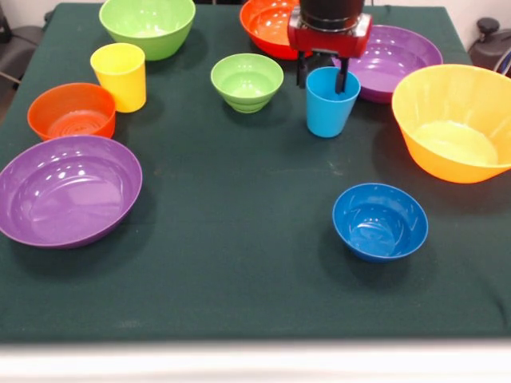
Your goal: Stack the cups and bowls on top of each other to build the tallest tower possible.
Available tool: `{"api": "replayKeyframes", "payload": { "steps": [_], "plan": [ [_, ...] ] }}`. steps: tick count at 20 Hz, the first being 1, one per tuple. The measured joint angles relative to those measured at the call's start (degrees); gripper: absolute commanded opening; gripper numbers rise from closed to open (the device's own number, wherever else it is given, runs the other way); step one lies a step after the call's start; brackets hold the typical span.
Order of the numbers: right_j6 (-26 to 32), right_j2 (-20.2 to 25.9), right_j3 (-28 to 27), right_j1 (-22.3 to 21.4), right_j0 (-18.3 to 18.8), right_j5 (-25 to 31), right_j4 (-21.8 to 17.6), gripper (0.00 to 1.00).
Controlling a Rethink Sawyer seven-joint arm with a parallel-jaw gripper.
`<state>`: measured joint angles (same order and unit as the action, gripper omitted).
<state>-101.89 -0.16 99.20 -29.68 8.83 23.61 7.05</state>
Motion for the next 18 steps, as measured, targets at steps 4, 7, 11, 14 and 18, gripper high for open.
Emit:
{"api": "replayKeyframes", "payload": {
  "steps": [4, 7, 11, 14, 18],
  "plan": [
    [0.0, 0.0, -0.1, -2.1, -0.7, 2.9, 0.0, 1.00],
    [0.0, -0.1, -0.3, -3.2, -1.2, 5.2, 0.0, 1.00],
    [0.0, -0.3, -1.7, -4.3, -2.3, 8.5, 0.0, 1.00],
    [0.0, -0.4, -3.4, -4.4, -2.9, 9.7, 0.0, 1.00],
    [0.0, -0.4, -6.4, -4.1, -3.4, 10.1, -0.1, 1.00]
  ]
}}
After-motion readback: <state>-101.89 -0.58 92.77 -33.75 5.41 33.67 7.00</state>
